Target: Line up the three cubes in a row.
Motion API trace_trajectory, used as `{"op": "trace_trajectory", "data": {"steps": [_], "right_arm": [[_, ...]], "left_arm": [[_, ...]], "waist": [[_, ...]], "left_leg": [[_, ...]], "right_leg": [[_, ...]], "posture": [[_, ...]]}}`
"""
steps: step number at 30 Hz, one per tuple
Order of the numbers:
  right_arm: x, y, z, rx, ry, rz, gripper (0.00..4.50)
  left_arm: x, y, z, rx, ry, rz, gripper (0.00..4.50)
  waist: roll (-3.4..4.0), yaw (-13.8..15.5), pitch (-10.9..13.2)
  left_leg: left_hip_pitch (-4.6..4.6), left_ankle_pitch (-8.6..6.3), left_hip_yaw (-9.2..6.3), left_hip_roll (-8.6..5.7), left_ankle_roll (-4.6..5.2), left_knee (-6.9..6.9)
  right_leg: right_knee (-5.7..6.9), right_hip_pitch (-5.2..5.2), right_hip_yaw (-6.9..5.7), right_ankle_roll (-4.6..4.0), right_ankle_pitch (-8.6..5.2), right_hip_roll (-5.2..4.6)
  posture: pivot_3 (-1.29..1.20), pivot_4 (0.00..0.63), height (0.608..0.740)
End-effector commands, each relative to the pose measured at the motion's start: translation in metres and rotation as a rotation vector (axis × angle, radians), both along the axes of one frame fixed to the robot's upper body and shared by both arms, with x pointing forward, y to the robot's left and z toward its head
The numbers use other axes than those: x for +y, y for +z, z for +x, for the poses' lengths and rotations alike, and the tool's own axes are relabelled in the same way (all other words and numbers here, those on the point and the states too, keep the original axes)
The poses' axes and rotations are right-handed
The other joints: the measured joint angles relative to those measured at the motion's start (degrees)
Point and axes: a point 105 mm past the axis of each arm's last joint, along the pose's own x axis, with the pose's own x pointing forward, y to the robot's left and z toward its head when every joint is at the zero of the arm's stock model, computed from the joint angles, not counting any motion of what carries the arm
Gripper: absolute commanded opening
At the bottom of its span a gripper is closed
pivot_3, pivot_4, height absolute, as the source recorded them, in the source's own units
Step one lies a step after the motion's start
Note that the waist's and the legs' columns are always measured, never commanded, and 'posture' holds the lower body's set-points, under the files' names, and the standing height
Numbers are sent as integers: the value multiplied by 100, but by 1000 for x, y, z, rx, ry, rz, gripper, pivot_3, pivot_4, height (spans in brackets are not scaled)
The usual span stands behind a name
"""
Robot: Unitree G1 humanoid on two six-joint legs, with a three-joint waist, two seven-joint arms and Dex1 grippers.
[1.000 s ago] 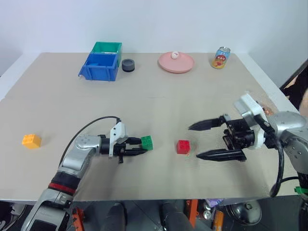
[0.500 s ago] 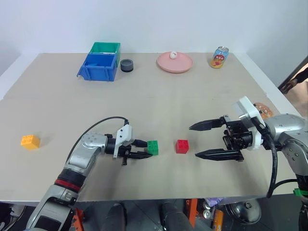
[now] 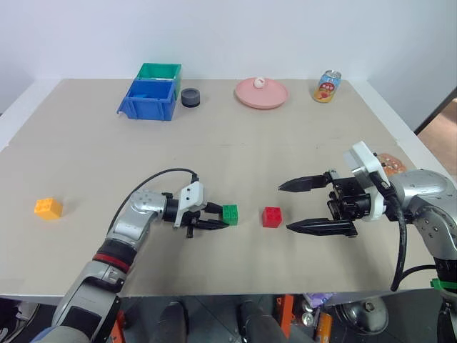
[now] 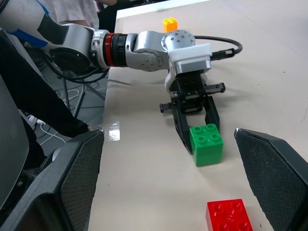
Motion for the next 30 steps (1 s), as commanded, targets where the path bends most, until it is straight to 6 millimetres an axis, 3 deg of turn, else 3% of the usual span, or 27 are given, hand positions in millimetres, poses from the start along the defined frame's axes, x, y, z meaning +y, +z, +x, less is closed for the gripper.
{"op": "trace_trajectory", "data": {"steps": [1,29,30], "right_arm": [[1,8,-1,-40,6,10,4500],[1,8,4,-48,-2,16,4500],[1,8,4,-49,-3,16,4500]], "left_arm": [[-6,8,1,-32,-20,-20,1258],[4,3,0,-43,-26,29,1258],[4,2,0,-36,-26,28,1758]], "waist": [[0,0,0],[0,-11,0],[0,-11,0]], "left_leg": [[0,0,-1,0,0,-1],[0,0,-1,0,0,0],[0,0,-1,0,0,0]], "right_leg": [[1,0,0,1,0,0],[3,0,0,16,9,1],[3,0,0,17,9,1]], "posture": [[0,150,740],[0,150,740],[0,150,740]]}}
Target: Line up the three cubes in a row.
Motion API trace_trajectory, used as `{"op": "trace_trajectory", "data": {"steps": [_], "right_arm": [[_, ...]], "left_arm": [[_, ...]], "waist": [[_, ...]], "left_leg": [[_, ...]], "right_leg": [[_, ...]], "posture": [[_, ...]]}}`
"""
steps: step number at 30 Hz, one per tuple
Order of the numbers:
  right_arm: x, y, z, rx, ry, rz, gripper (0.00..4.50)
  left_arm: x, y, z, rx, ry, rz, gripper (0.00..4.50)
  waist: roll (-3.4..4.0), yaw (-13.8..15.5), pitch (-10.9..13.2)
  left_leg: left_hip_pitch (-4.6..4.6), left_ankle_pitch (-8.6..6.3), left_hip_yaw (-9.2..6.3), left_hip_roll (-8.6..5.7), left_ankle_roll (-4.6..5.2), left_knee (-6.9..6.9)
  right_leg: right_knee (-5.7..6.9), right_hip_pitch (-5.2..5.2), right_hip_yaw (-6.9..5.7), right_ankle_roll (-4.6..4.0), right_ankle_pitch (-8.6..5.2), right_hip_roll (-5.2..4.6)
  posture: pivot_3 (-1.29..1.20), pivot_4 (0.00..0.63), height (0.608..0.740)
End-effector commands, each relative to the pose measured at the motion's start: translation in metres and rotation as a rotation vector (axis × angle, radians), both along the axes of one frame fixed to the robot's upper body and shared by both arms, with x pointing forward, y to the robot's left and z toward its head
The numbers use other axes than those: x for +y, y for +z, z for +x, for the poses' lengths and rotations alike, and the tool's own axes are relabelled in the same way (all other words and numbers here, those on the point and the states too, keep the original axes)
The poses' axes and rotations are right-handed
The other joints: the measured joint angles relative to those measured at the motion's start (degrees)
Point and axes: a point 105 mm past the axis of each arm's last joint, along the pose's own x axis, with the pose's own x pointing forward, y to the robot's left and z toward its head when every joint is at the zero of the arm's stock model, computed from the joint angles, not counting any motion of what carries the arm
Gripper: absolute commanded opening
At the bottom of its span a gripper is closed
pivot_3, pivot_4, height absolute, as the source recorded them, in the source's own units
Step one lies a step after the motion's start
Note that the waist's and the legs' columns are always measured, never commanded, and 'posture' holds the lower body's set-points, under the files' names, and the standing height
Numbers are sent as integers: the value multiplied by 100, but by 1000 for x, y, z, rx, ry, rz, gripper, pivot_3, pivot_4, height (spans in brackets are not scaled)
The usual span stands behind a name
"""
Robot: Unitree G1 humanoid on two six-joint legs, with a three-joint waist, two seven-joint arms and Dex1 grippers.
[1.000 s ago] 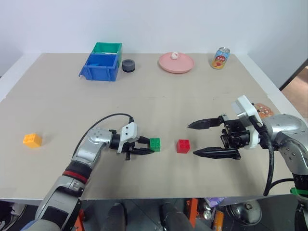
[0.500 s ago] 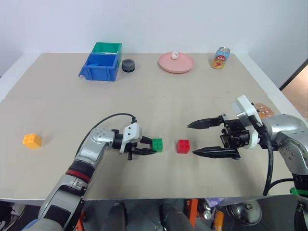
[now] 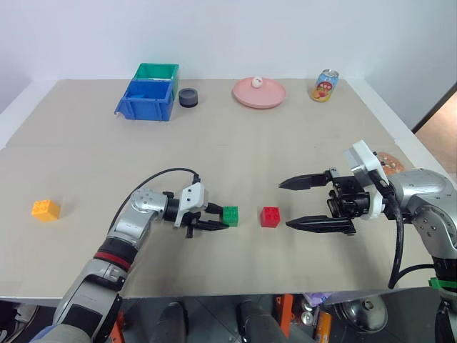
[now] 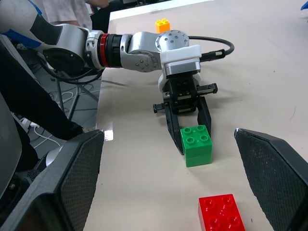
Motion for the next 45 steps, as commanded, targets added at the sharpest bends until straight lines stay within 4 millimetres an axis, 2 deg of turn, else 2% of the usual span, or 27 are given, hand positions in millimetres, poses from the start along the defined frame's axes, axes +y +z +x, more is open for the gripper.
{"op": "trace_trajectory", "data": {"steps": [1,8,18,22,25,29,33,36,38,42,45], "right_arm": [[1,8,0,-38,11,6,4500],[1,8,1,-41,8,9,4500],[0,12,4,-45,6,18,4500],[0,15,5,-48,8,24,4500],[0,16,4,-50,11,25,4500],[-2,19,2,-56,10,21,4500],[-2,23,3,-67,7,21,4500],[13,26,-2,-85,62,33,4500],[23,28,-3,-91,93,52,4500],[31,28,0,-92,115,72,4500],[32,24,3,-83,124,72,4500]], "left_arm": [[3,3,4,-19,14,7,2293],[2,6,5,-30,21,-9,4455],[8,18,-5,10,7,-51,4455],[27,20,-3,-12,64,-25,4455],[50,24,8,-53,168,-12,4455],[77,38,13,-109,270,-24,4455],[89,54,12,-172,335,-54,4455],[105,78,14,-165,533,-157,4455],[120,85,15,-140,705,-221,4455],[145,79,4,-129,954,-224,4455],[169,74,-7,-88,1225,-312,4455]], "waist": [[0,0,0],[0,0,0],[0,1,0],[1,-3,0],[1,2,0],[1,0,0],[2,5,1],[2,4,1],[2,-16,1],[2,-39,1],[0,-17,1]], "left_leg": [[0,0,0,0,0,0],[0,0,0,0,0,1],[0,0,0,0,0,-2],[2,0,-1,0,0,-1],[3,0,-1,1,1,-1],[2,0,0,1,1,-1],[2,0,0,3,1,-3],[1,0,0,3,1,-3],[2,0,0,6,1,-3],[8,0,0,10,1,-4],[9,0,2,9,0,-3]], "right_leg": [[0,0,0,0,0,0],[1,1,0,1,1,0],[3,-1,0,3,0,0],[6,-2,0,1,0,1],[8,-2,0,1,0,1],[8,-2,0,1,-1,0],[8,-3,-1,0,-2,0],[8,-3,-1,1,-1,0],[9,-4,-1,1,-1,0],[15,-3,-2,0,-2,5],[15,-1,-2,0,-1,2]], "posture": [[0,150,740],[0,150,740],[0,150,740],[0,150,740],[0,150,740],[0,150,740],[0,150,740],[0,150,740],[0,150,740],[0,150,740],[0,150,740]]}}
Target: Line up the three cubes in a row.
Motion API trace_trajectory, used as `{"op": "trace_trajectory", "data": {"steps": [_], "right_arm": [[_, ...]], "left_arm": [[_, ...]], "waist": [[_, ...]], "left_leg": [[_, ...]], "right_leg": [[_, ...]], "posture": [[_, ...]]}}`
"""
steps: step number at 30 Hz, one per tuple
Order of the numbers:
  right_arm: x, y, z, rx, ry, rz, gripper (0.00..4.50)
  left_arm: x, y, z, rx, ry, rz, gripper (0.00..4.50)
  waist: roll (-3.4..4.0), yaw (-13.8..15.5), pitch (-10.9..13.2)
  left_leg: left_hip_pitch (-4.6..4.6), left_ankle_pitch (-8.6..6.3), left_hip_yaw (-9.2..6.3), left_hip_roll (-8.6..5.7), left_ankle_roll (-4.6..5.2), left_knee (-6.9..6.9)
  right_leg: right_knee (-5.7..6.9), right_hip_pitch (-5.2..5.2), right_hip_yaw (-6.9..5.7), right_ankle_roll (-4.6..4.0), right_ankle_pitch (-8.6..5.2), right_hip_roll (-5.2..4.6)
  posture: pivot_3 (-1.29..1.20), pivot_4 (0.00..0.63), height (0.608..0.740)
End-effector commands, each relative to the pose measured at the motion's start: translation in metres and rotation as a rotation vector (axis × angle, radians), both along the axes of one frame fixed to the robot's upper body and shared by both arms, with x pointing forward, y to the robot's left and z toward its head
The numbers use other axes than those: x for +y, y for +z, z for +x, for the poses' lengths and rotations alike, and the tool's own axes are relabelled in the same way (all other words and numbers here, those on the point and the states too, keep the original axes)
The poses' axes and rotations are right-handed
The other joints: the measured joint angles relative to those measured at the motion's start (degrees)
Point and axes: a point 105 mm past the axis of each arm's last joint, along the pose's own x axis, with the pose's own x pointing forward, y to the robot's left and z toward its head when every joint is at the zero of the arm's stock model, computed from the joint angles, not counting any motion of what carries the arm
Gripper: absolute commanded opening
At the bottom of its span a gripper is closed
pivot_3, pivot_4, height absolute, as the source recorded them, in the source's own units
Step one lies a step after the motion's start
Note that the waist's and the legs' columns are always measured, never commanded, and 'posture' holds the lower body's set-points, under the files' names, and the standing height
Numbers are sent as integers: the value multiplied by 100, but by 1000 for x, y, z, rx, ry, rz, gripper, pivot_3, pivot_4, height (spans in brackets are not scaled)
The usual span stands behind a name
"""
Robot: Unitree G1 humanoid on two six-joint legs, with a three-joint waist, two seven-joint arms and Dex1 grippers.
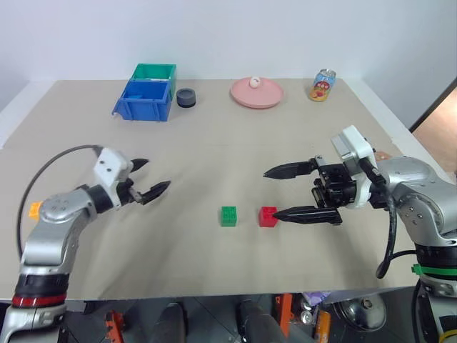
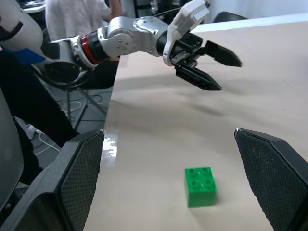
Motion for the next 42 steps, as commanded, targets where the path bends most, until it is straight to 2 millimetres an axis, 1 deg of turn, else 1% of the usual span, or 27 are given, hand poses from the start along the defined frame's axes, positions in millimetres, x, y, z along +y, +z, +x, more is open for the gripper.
{"op": "trace_trajectory", "data": {"steps": [1,2,4,6,7,8,13,14,17,19,23,25,33,37,40,42], "right_arm": [[3,5,1,-33,24,9,4500],[4,4,1,-29,35,11,4500],[5,3,3,-23,49,15,4500],[6,3,5,-22,59,16,4500],[7,3,6,-23,65,16,4500],[8,3,6,-23,71,16,4500],[13,2,8,-22,98,18,4500],[13,2,8,-22,100,18,4500],[16,2,6,-22,117,20,4500],[17,3,6,-32,119,26,4500],[26,14,24,-95,9,89,4500],[29,16,27,-101,-18,113,4500],[29,17,22,-91,-24,134,4500],[29,18,22,-93,-27,136,4500],[28,18,21,-92,-26,137,4500],[27,18,21,-92,-33,133,4500]], "left_arm": [[34,7,-19,-31,345,-115,4455],[46,-1,-33,-16,470,-180,4455],[62,-11,-56,3,656,-218,4455],[56,-16,-68,26,683,-234,4455],[52,-18,-75,33,692,-238,4455],[52,-18,-81,32,720,-242,4455],[78,-30,-115,40,976,-236,4455],[81,-32,-118,44,1001,-234,4455],[102,-41,-125,55,1112,-234,4455],[110,-43,-124,59,1139,-226,4455],[126,-45,-116,45,1163,-195,4455],[130,-47,-113,46,1165,-188,4455],[133,-54,-95,53,1128,-170,4455],[130,-55,-75,56,1066,-160,4455],[131,-55,-68,54,1051,-157,4455],[136,-51,-62,36,1064,-161,4455]], "waist": [[-5,20,-1],[-7,25,-3],[-16,12,-8],[-23,41,-8],[-24,44,-8],[-25,49,-8],[-38,18,-14],[-39,15,-15],[-41,7,-14],[-41,9,-14],[-44,-14,-15],[-48,-29,-18],[-52,-15,-20],[-52,-15,-20],[-53,-16,-21],[-53,-16,-21]], "left_leg": [[0,0,-2,-1,0,4],[-2,0,-2,0,0,5],[1,-1,1,-1,-1,6],[7,-1,-2,-1,-2,6],[11,0,-5,0,-1,6],[10,3,-8,0,3,6],[38,5,2,-2,-2,23],[44,4,2,-2,-4,23],[47,1,1,-2,-8,22],[47,1,1,-3,-9,22],[45,-4,2,-3,-15,18],[43,-5,2,-3,-17,13],[33,-20,-2,-2,-34,-11],[35,-20,-2,-2,-34,-11],[36,-20,-2,-2,-34,-10],[36,-20,-2,-2,-34,-10]], "right_leg": [[0,2,-1,1,0,0],[0,1,-1,0,1,0],[-3,4,0,1,3,-2],[0,8,-1,-3,1,2],[3,7,-3,-29,-8,7],[4,7,-7,-32,-7,8],[-14,44,-5,-34,-1,-4],[-16,46,-4,-34,-1,-4],[-18,43,-4,-37,0,-4],[-19,41,-4,-37,0,-5],[-27,41,-5,-37,0,-5],[-28,41,-4,-38,1,-6],[-31,35,-5,-38,-27,-3],[-31,36,-6,-38,-27,-2],[-30,38,-6,-37,-25,-2],[-31,38,-6,-37,-24,-3]], "posture": [[0,150,740],[0,150,740],[0,150,740],[0,150,740],[0,150,740],[0,150,740],[0,150,740],[0,150,740],[0,150,740],[0,150,740],[0,150,740],[0,150,740],[0,150,740],[0,150,740],[0,150,740],[0,150,740]]}}
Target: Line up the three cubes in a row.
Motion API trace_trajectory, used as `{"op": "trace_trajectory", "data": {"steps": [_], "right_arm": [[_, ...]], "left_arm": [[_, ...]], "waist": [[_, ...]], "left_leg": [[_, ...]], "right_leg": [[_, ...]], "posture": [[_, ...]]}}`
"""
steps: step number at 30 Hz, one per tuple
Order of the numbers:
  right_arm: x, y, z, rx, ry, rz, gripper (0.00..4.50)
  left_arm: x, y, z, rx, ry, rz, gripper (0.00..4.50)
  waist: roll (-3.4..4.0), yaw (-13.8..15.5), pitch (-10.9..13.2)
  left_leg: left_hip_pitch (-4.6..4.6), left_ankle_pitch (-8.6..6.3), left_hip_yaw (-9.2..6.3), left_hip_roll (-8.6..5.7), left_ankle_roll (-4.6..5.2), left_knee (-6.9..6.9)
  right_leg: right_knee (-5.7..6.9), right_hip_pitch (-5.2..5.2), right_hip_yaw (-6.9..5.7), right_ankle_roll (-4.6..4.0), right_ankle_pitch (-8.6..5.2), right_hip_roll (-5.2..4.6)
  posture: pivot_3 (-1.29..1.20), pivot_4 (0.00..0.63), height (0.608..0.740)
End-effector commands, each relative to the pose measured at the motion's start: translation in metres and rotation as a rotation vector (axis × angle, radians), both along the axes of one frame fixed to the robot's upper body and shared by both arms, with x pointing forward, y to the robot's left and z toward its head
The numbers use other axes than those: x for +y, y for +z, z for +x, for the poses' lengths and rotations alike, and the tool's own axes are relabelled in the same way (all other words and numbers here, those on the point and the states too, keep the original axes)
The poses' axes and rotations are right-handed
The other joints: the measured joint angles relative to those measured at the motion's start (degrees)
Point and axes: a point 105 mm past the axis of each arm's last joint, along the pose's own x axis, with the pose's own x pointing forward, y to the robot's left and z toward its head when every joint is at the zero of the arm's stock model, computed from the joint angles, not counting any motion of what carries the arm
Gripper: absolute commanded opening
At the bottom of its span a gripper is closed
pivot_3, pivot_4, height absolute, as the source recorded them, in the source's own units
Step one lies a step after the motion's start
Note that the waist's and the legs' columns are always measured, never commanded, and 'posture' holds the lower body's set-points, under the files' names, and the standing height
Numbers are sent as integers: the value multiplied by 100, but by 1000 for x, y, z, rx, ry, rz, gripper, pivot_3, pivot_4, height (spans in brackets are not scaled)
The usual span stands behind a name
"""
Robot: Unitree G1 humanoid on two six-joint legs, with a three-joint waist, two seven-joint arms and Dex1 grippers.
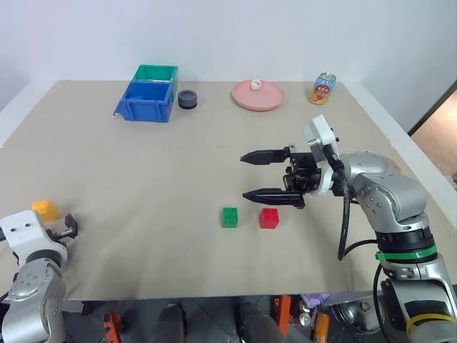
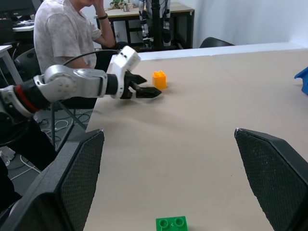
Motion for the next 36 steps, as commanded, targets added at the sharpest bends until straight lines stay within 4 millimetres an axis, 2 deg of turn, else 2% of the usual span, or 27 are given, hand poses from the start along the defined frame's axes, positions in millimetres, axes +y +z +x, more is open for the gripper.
{"op": "trace_trajectory", "data": {"steps": [1,11,18,21,28,33,36], "right_arm": [[-5,14,-5,-54,-5,22,4500],[-9,12,-3,-54,-24,12,4500],[-10,12,-1,-53,-25,6,4500],[-10,11,0,-54,-25,1,4500],[-10,11,1,-56,-24,-4,4500],[-10,10,3,-62,-28,-11,4500],[-10,10,4,-66,-30,-14,4500]], "left_arm": [[10,15,7,-47,21,48,4455],[9,14,20,-55,18,52,4455],[10,8,14,-35,31,51,4455],[13,6,12,-39,50,44,3658],[13,6,12,-43,55,45,1294],[8,9,18,-52,16,70,1263],[-14,32,41,-109,-154,179,1263]], "waist": [[0,1,0],[0,34,0],[0,37,0],[0,36,0],[0,40,0],[0,40,0],[0,45,0]], "left_leg": [[0,0,0,0,0,0],[0,0,-1,0,0,-2],[0,0,0,0,0,-2],[0,0,0,0,0,-2],[0,0,0,0,0,-2],[0,0,0,0,0,-2],[0,0,-1,0,0,-2]], "right_leg": [[0,-1,0,0,0,0],[0,-1,-1,1,0,1],[0,0,-1,2,0,0],[0,0,-1,1,-1,0],[0,0,-1,1,0,0],[0,0,-1,1,0,0],[1,-1,-1,1,0,1]], "posture": [[0,150,740],[0,150,740],[0,150,740],[0,150,740],[0,150,740],[0,150,740],[0,150,740]]}}
